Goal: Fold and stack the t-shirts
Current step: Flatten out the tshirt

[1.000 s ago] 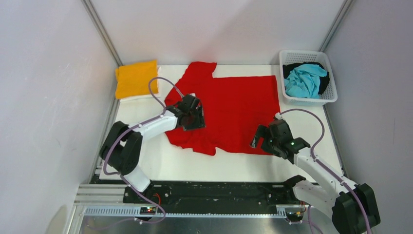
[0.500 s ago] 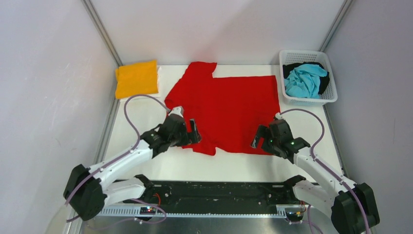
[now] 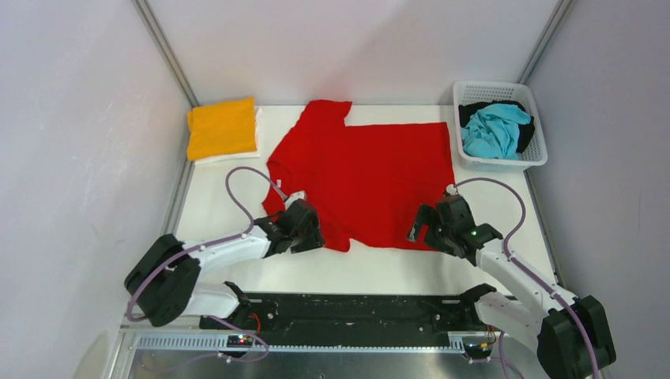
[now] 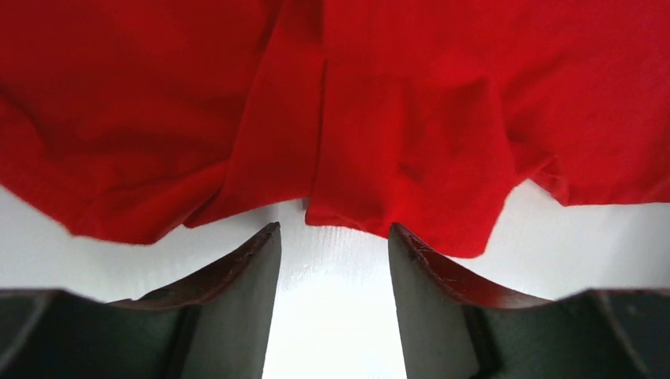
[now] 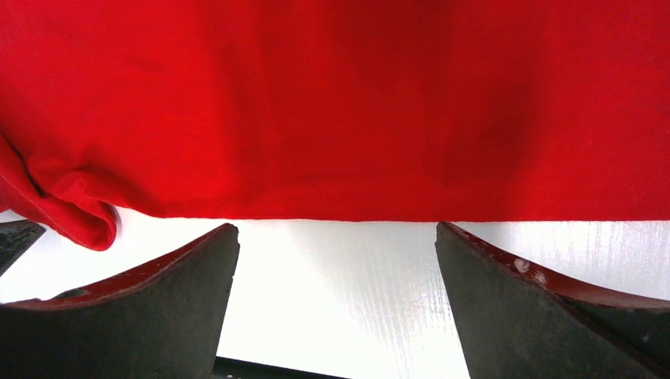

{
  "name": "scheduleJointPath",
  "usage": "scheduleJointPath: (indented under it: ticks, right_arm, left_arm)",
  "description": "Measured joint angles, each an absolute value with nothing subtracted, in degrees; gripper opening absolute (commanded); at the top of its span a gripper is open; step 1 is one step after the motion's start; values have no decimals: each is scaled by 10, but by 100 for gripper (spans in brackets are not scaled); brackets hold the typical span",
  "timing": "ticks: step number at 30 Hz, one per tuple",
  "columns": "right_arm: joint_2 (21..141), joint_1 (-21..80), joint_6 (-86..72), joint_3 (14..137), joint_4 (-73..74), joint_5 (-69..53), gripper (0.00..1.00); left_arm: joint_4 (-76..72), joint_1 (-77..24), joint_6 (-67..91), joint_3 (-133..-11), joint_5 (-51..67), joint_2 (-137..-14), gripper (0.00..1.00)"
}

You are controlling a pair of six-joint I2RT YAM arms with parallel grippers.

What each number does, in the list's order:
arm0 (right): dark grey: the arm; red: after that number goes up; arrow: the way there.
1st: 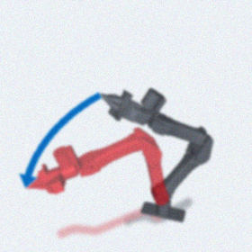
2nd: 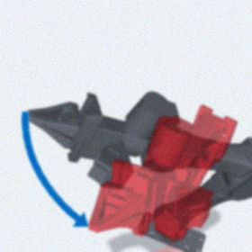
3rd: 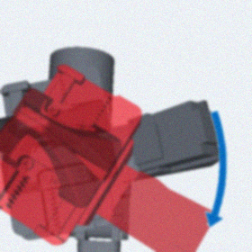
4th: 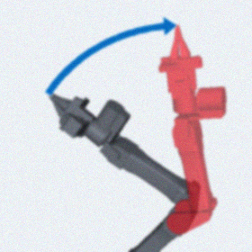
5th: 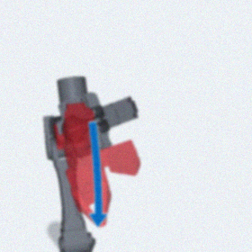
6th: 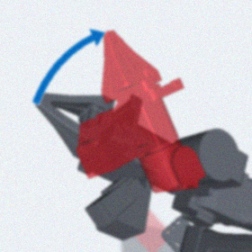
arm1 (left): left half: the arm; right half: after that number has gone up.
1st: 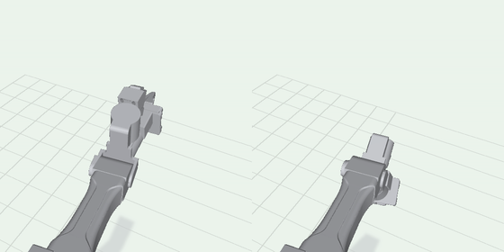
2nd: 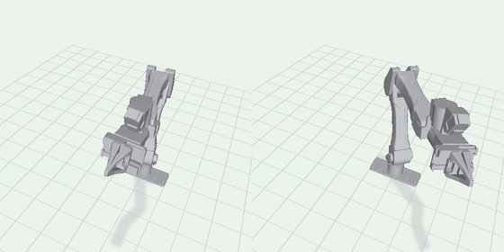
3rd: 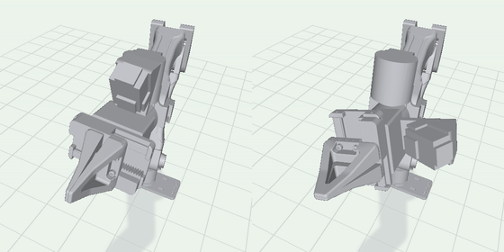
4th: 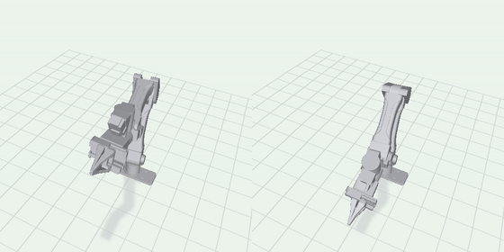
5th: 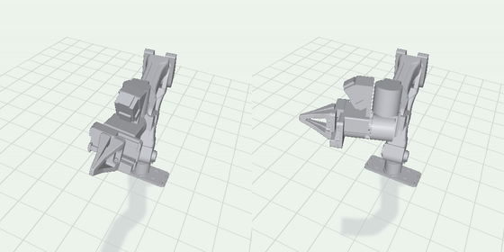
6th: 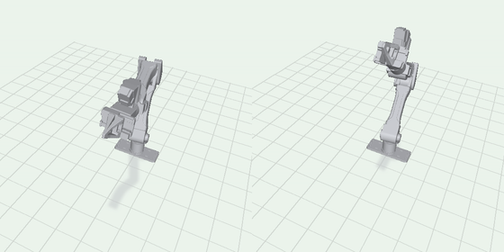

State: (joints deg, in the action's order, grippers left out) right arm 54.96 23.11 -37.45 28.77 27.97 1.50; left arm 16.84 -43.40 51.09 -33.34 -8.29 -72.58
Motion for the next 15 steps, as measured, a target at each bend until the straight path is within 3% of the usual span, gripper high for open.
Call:
scheduleJointPath:
  ticks: [9,15]
  right_arm:
    - [548,231,-375,286,280,15,98]
    - [548,231,-375,286,280,15,98]
  left_arm:
    - [124,-434,525,-340,-68,-778,48]
    - [113,-434,527,-340,-66,-785,34]
